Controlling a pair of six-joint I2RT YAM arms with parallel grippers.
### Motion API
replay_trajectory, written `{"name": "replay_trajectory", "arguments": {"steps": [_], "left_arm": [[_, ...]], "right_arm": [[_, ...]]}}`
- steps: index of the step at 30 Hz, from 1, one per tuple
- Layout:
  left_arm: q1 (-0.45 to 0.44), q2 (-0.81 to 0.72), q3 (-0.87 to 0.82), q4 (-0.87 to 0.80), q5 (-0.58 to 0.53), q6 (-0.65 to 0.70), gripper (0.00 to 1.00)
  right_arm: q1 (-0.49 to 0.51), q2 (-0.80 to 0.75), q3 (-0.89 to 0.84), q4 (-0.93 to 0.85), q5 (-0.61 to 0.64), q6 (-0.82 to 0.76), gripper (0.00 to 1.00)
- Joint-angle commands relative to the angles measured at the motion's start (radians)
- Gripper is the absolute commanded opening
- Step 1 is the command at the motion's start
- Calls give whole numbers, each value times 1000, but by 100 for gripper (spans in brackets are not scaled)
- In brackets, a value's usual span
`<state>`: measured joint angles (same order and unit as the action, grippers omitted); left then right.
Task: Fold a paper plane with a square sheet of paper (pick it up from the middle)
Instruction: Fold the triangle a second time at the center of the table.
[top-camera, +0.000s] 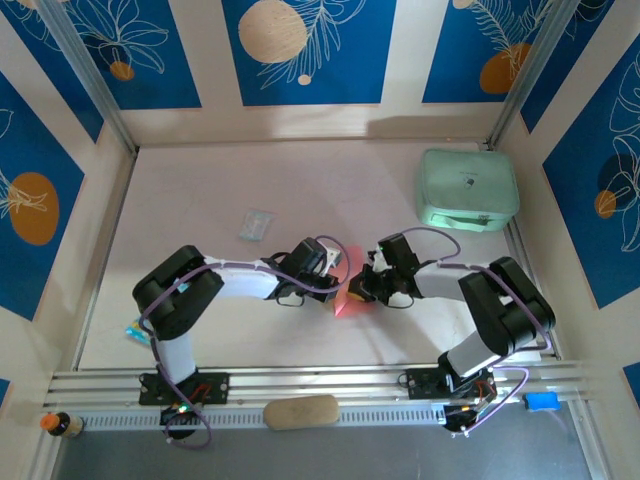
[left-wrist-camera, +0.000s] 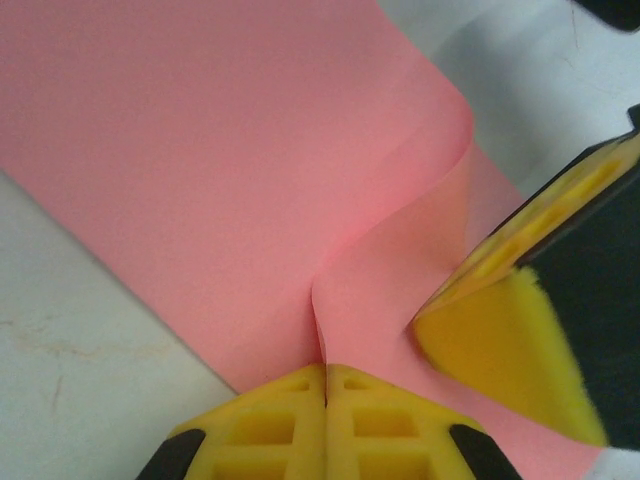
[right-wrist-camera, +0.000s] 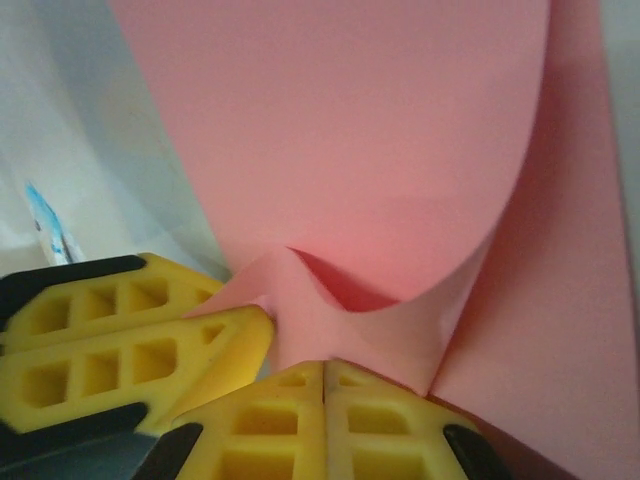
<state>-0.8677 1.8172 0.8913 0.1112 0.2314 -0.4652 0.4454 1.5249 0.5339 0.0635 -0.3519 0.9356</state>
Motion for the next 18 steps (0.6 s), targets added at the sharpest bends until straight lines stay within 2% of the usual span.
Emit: {"name": "replay_trajectory", "arguments": {"steps": [1, 6, 13, 18], "left_arm": [[7, 36, 6, -80, 13, 10, 0], [7, 38, 10, -85, 14, 8, 0], [6, 38, 9, -86, 15, 8, 0], [7, 39, 9, -90, 14, 7, 0]], "right_arm": [[-21, -33, 29, -30, -12, -10, 0], [-37, 21, 61, -68, 10, -35, 0], [-67, 64, 9, -63, 54, -26, 0], [-98, 45, -3, -29, -4, -27, 0]]}}
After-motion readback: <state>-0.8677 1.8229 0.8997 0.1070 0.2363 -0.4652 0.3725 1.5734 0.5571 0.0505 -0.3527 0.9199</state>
